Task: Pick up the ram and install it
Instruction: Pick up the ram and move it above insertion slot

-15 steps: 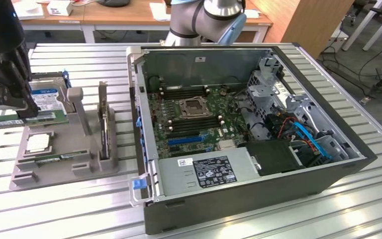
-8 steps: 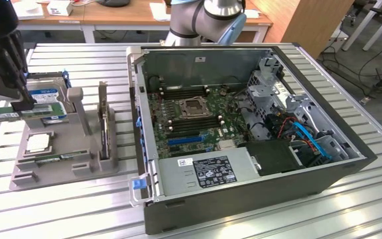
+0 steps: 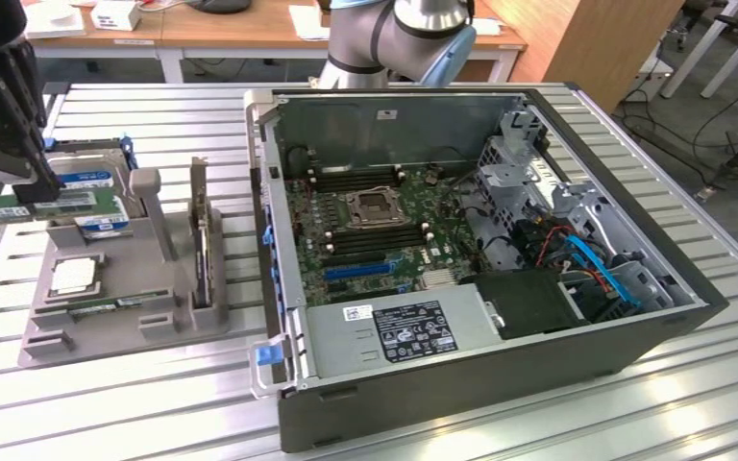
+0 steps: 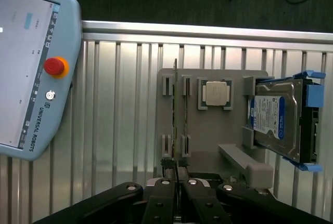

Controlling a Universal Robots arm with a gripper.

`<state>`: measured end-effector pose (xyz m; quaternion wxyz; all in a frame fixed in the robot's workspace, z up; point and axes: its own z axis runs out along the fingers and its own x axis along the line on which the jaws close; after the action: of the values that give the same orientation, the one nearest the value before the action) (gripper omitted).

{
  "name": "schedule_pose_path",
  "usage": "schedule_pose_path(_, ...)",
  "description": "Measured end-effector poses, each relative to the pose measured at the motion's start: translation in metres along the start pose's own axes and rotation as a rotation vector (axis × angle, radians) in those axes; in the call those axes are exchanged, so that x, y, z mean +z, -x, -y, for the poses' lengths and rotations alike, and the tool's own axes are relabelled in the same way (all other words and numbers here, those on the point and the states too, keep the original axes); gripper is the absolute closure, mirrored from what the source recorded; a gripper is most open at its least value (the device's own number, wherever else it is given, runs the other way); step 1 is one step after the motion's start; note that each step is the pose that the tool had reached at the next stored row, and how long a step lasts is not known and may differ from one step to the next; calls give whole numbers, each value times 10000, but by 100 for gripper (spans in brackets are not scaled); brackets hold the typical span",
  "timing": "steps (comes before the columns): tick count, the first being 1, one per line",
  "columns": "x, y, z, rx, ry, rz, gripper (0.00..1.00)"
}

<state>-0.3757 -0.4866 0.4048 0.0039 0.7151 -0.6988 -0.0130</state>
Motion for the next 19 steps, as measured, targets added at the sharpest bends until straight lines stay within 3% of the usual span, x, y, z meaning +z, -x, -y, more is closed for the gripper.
schedule_pose_path(11, -3, -1, 14, -2, 4, -1, 89)
schedule_pose_path(19, -5, -3, 134, 0, 1, 2, 89)
